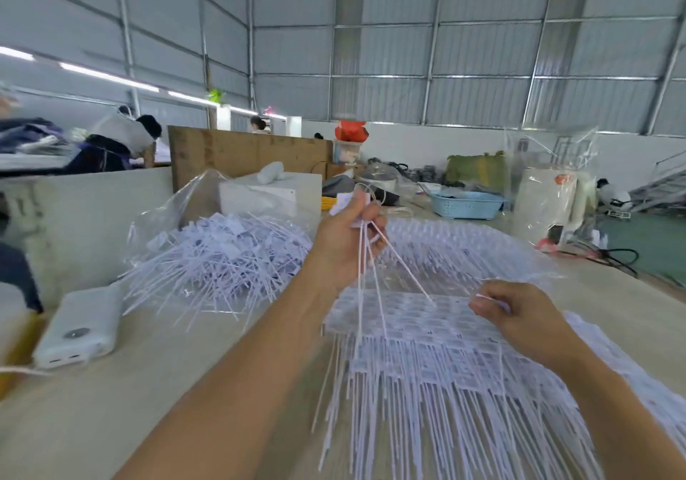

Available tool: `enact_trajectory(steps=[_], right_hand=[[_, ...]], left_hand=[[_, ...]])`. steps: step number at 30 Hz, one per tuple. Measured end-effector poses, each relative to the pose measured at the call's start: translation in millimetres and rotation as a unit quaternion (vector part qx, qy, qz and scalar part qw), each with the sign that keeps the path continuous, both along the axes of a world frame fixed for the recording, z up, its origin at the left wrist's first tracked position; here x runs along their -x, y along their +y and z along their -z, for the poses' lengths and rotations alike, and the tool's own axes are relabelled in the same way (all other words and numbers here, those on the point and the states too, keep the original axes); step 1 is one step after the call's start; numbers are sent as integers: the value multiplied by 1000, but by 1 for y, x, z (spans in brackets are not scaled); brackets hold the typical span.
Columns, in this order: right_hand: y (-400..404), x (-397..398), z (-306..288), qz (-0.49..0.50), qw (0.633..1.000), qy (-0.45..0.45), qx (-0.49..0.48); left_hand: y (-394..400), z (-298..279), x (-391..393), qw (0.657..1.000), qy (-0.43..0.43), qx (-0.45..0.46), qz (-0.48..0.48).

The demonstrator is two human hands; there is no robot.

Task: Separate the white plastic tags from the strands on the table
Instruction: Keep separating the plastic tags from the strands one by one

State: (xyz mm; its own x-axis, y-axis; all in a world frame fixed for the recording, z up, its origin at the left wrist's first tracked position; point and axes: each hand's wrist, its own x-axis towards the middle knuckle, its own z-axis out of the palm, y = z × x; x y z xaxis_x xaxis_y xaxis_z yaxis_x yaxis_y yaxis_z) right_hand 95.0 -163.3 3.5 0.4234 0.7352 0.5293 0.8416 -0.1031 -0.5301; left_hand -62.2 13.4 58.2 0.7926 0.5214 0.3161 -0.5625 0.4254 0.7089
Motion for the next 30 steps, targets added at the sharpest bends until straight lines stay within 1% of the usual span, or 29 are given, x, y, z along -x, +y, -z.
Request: enact_trajectory(steps=[1, 2, 3, 4, 5, 6, 8, 9, 11, 12, 13, 14, 15, 17, 18, 19, 20, 21, 22, 23, 25, 26, 27, 28, 30], right_hand=[[2, -1, 2, 5, 1000, -7, 8], [3, -2, 4, 9, 1000, -18, 17], [5, -2, 5, 13, 999, -31, 29], [6, -3, 6, 21, 998, -43, 41], [7, -3, 7, 29, 997, -49, 50], [8, -3, 8, 34, 997, -51, 55], [10, -2, 7, 38, 996, -52, 64], [11, 0, 6, 38, 996, -48, 66], [11, 2, 5, 34, 997, -28, 64], [11, 4, 4, 32, 997, -22, 69], [11, 5, 3, 31, 996, -23, 76], [12, 5, 4, 30, 996, -29, 83], [12, 5, 4, 30, 995, -33, 89], [12, 4, 4, 32, 994, -36, 98], [11, 3, 4, 32, 994, -34, 100], [11, 3, 4, 34, 994, -31, 99], [11, 2, 5, 36, 994, -29, 96], [11, 2, 5, 38, 994, -29, 94], [11, 2, 5, 37, 995, -30, 92], [11, 3, 4, 35, 995, -30, 90], [12, 4, 4, 27, 996, -24, 82], [12, 5, 4, 22, 997, -18, 74], [12, 6, 3, 17, 998, -13, 65], [13, 7, 4, 13, 998, -12, 58], [14, 9, 4, 3, 999, -10, 45]], left_hand=[[14, -8, 8, 1000, -19, 14, -16], [28, -16, 16, 998, -17, 18, -50], [43, -22, 23, 994, 12, 13, -107], [59, -26, 29, 981, 64, 0, -184], [76, -27, 34, 954, 133, -21, -269], [94, -24, 40, 915, 210, -43, -342], [127, -15, 54, 815, 360, -123, -437], [140, -9, 63, 754, 427, -183, -465], [164, 3, 80, 598, 548, -300, -502], [171, 5, 86, 522, 591, -353, -502], [177, 6, 88, 474, 615, -385, -499], [183, 7, 88, 447, 628, -405, -492], [190, 7, 86, 443, 628, -411, -490], [197, 6, 81, 464, 607, -413, -495], [199, 6, 78, 454, 619, -426, -479], [201, 8, 76, 427, 646, -441, -454], [206, 12, 73, 376, 677, -465, -430], [208, 16, 71, 342, 695, -484, -407], [209, 20, 69, 323, 707, -501, -381], [209, 24, 68, 323, 702, -508, -382], [206, 26, 68, 352, 680, -488, -420], [204, 24, 68, 356, 678, -479, -429], [201, 20, 67, 349, 688, -477, -422], [198, 15, 65, 329, 705, -483, -402], [181, -1, 60, 258, 747, -493, -363]])
